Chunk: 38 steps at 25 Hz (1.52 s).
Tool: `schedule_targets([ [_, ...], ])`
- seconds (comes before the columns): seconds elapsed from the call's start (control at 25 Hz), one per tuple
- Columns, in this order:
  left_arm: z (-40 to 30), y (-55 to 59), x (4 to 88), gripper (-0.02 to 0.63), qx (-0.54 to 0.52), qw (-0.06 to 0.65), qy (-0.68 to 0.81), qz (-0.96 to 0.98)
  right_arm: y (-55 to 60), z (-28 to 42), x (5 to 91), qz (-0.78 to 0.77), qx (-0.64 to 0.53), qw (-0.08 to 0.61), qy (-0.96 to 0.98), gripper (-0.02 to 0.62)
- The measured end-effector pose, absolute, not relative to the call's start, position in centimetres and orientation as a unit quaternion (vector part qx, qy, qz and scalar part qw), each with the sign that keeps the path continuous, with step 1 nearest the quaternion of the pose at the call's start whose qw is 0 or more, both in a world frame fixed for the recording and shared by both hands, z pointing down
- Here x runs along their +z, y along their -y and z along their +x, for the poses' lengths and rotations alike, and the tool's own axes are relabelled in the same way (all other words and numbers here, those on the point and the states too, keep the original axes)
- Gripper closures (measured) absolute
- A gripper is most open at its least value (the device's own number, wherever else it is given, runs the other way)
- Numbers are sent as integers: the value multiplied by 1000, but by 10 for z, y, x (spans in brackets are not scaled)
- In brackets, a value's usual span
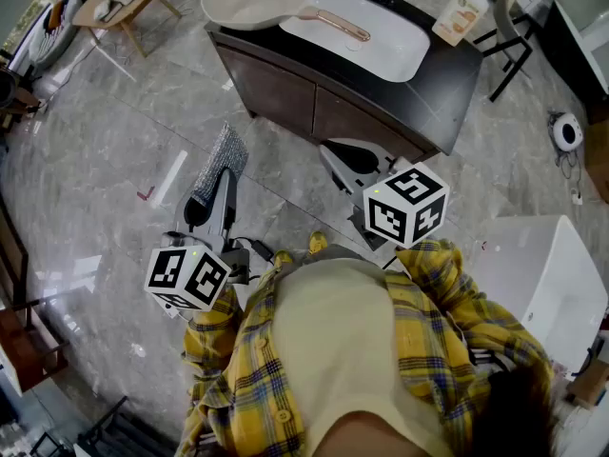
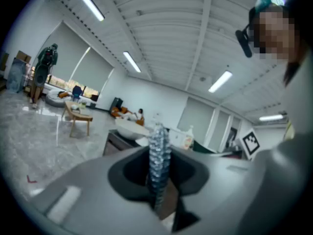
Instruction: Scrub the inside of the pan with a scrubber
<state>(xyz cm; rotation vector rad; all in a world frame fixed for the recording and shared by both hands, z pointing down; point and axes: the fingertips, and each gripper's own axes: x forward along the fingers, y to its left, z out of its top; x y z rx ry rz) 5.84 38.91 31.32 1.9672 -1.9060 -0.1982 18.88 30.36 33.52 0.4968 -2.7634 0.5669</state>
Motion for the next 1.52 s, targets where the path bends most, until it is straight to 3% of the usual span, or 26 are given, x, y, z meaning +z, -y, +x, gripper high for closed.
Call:
schedule_targets([
  [0.8,36,-330,321,532,-72,195,684,699,-262,166,357,152,194,168,954,583],
  [1.52,-62,-260,322,533,-59,193,636,745,-210,59,354,176,190,177,950,583],
])
